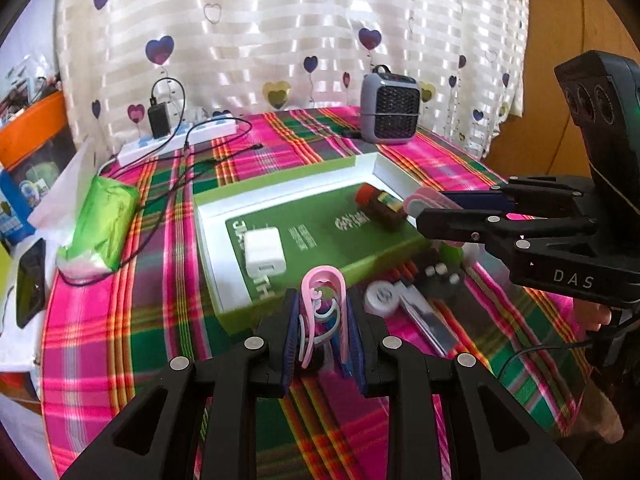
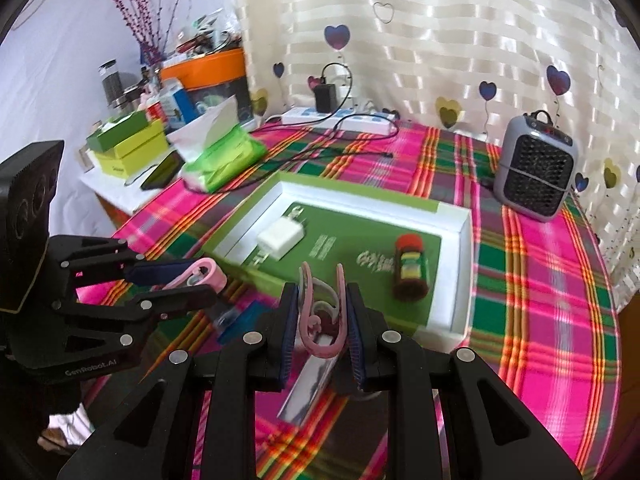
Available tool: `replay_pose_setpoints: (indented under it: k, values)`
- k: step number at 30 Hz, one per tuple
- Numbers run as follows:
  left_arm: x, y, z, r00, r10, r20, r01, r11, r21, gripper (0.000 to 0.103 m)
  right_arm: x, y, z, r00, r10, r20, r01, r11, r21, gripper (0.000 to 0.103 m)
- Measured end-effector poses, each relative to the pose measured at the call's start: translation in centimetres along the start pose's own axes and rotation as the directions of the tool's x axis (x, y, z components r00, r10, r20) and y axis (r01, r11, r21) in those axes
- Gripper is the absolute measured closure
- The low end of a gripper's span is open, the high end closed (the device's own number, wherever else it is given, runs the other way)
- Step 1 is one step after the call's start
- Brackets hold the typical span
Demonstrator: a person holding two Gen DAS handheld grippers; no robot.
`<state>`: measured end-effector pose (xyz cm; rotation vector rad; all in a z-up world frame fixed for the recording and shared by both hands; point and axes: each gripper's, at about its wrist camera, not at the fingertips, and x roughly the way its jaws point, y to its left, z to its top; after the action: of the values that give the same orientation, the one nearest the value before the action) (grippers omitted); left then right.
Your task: Organize rigid objects
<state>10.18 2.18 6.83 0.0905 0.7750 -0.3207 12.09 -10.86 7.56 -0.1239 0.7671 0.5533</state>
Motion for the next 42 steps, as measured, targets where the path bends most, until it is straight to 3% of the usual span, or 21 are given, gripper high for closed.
replay_pose_setpoints:
  k: [7, 18, 42]
  values:
    - [1.5, 1.3, 2.6, 1.0, 0.003, 0.008, -0.003, 1.0, -0.019, 0.081, 1.9, -1.4, 1.9, 1.0, -0.023, -0.012, 0.023, 0.999, 0.037, 0.079]
    - [5.9, 3.4, 5.6, 0.999, 0.017, -0.051, -0.018, 0.999, -0.034, 0.081, 5.5, -2.8, 3.8, 0.997, -0.053, -0.053, 0.056, 0.996, 0.072, 0.079]
    - [11.9, 6.8, 7.1, 0.99, 0.046, -0.133, -0.063, 0.989, -0.131, 0.081, 11.6, -4.0, 4.8, 0.986, -0.072, -0.148, 0.09, 0.988, 0.124, 0.079]
